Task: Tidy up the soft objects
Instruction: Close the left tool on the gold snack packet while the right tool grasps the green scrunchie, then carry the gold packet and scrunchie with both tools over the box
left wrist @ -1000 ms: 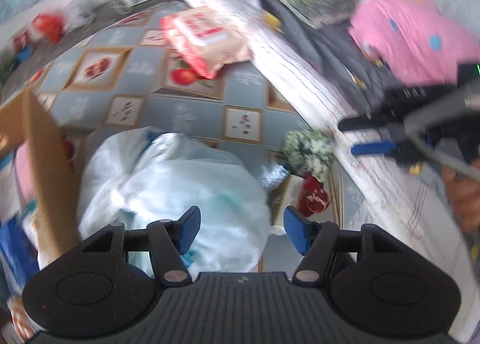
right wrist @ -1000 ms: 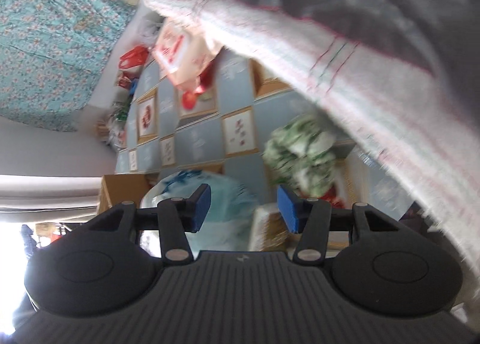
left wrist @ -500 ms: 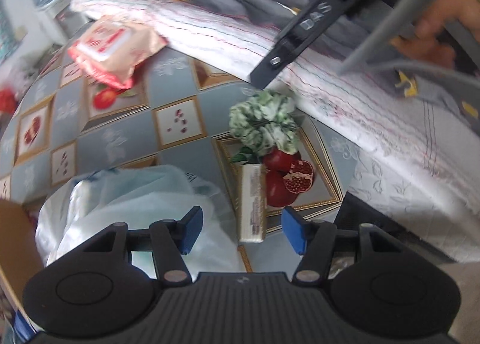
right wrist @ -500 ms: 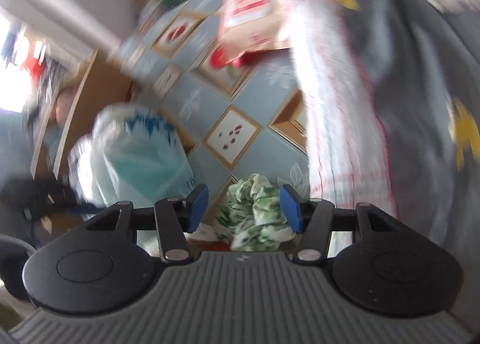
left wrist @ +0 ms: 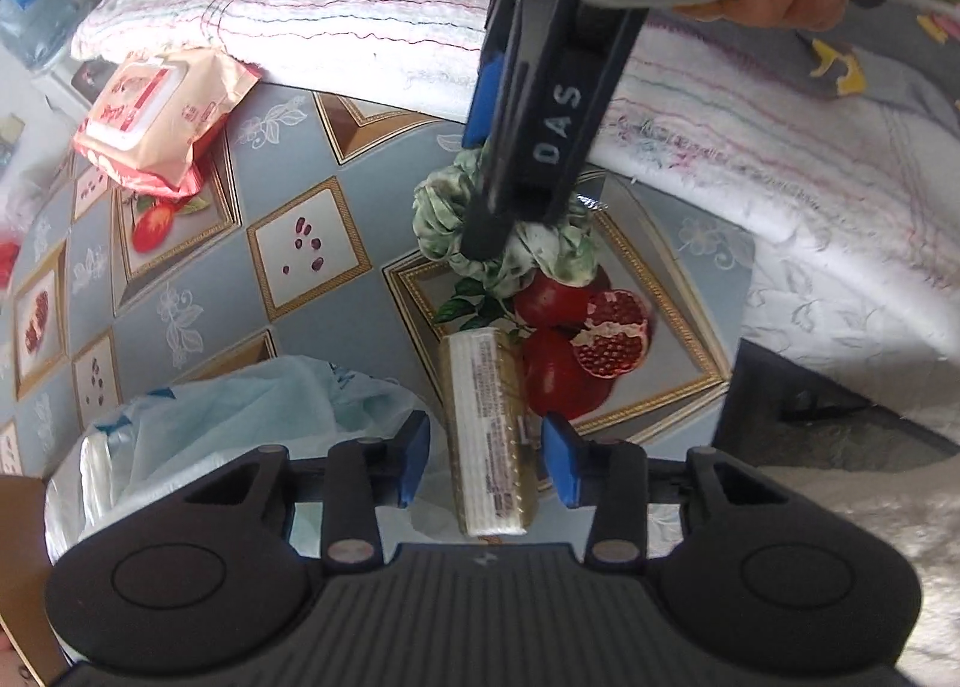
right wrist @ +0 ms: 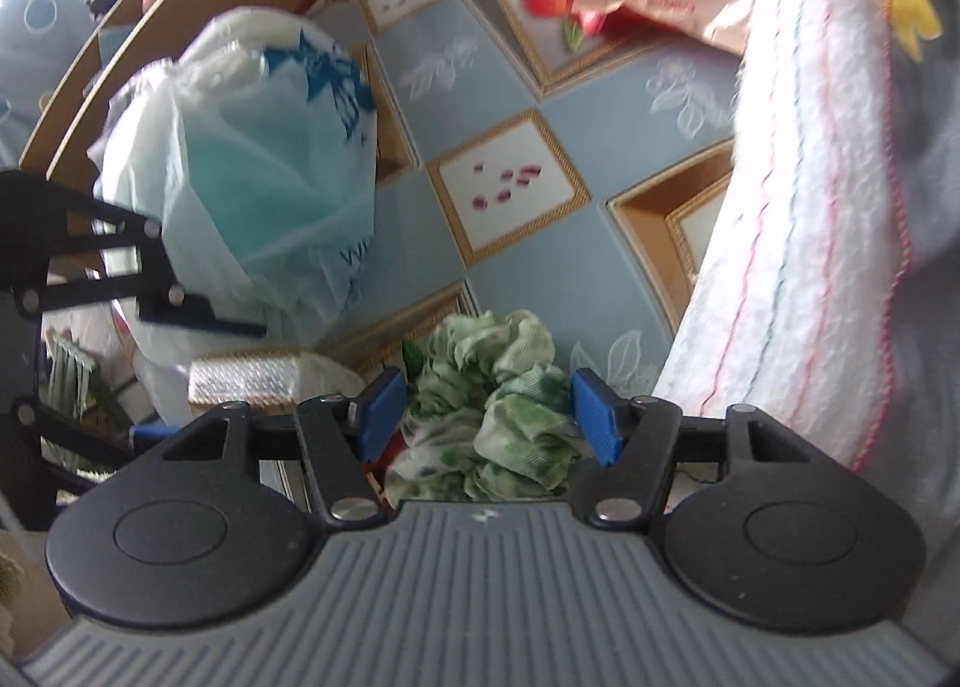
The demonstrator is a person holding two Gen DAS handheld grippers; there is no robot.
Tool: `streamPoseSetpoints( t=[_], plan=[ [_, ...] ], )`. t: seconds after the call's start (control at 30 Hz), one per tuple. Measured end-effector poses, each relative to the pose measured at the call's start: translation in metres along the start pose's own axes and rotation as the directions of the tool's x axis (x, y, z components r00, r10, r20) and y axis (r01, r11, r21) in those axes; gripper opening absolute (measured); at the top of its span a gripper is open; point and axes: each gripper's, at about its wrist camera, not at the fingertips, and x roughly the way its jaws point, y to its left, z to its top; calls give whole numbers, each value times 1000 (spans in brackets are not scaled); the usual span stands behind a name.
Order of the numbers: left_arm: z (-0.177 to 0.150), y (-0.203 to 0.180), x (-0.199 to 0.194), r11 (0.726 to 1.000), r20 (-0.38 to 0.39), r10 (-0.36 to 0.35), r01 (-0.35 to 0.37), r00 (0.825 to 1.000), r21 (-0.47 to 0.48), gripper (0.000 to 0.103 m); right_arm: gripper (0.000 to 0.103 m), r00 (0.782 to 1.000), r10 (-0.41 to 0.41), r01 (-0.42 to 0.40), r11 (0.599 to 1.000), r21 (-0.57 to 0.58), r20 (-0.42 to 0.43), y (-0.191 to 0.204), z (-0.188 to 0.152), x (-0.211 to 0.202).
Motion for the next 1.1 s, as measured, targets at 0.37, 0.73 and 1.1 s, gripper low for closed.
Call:
streamPoseSetpoints(
  t=[0.37, 0.73, 1.1],
  plan=[
    [-1, -3, 9, 999, 0, -14, 14, 1000, -35, 27, 32, 999, -41, 41, 999, 13, 5, 1, -5, 3],
    [-7, 10, -46, 994, 108, -2, 14, 994, -112, 26, 16, 987, -47, 17, 982, 191, 152, 10, -7, -59],
    [-75, 79, -139, 906, 172, 127, -44, 977, -420, 27, 16, 933, 31, -60, 996, 70, 358, 112, 72, -121]
  ],
)
